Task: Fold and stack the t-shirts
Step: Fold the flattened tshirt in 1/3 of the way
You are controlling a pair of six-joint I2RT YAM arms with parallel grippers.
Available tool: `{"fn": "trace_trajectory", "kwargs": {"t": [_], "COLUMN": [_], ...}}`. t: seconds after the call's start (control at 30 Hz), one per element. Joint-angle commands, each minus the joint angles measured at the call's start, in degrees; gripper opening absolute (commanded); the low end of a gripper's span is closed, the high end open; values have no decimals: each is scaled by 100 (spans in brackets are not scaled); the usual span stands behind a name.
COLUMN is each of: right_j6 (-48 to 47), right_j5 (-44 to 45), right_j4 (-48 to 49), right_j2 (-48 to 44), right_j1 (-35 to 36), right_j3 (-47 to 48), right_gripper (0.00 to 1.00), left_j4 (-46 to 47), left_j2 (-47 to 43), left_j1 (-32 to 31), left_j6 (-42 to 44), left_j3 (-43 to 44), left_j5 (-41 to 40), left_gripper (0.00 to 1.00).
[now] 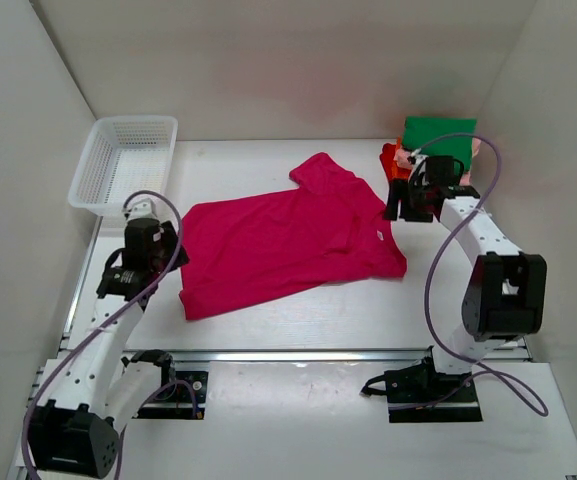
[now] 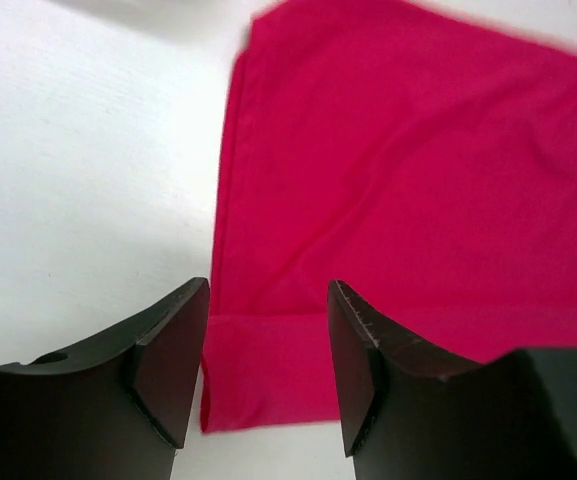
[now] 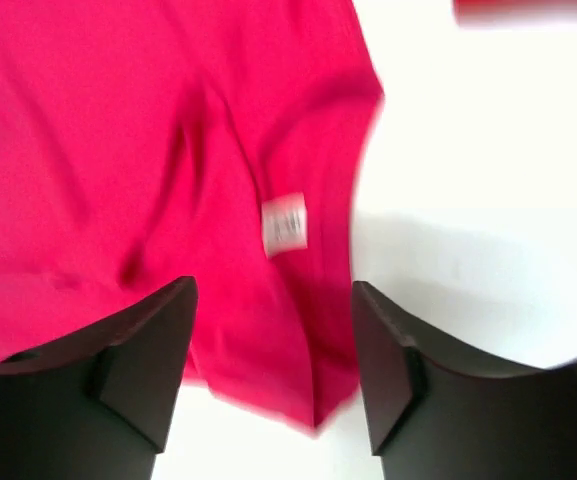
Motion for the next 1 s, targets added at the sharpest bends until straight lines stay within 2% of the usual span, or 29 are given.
{"fn": "trace_trajectory", "kwargs": {"t": [0.0, 0.07, 0.17, 0.33, 0.53, 0.63, 0.77, 0.83, 0.9, 0.93, 0.97], "right_j6": [152, 388, 495, 574, 714, 750, 829, 908, 891, 882, 882], "right_j5": [627, 619, 619, 944, 1059, 1067, 1375, 1454, 1506, 1455, 1515], "right_j4": [-613, -587, -316, -209, 125, 213, 283, 432, 467, 424, 345], "right_j2": [-600, -1030, -1418, -1279, -1129, -936, -813, -734, -646, -515, -505], "right_j1": [138, 164, 94, 111, 6, -3, 129, 129, 129, 86, 42], "right_j3": [-698, -1164, -1797, -2090, -2327, -2380, -2450, -2502, -2512, -2459, -2328], "right_gripper": [59, 55, 48, 50, 52, 50, 49, 49, 43, 35, 19], "left_j4": [-1127, -1058, -890, -741, -696, -688, -381, -249, -231, -248, -266], "left_j2": [213, 222, 520, 987, 995, 1119, 1697, 2128, 2348, 2428, 2463], "left_j1": [-600, -753, -358, -1068, -1034, -1297, -1842, -1852, -1852, -1800, -1729], "left_j6": [535, 439, 500, 219, 131, 52, -177, -151, -46, 7, 33], "left_j3": [145, 146, -204, -557, -786, -821, -882, -944, -944, -935, -970], "left_j5": [199, 284, 987, 734, 892, 901, 787, 743, 638, 585, 541], "left_gripper": [61, 62, 58, 60, 58, 58, 56, 53, 52, 51, 50]}}
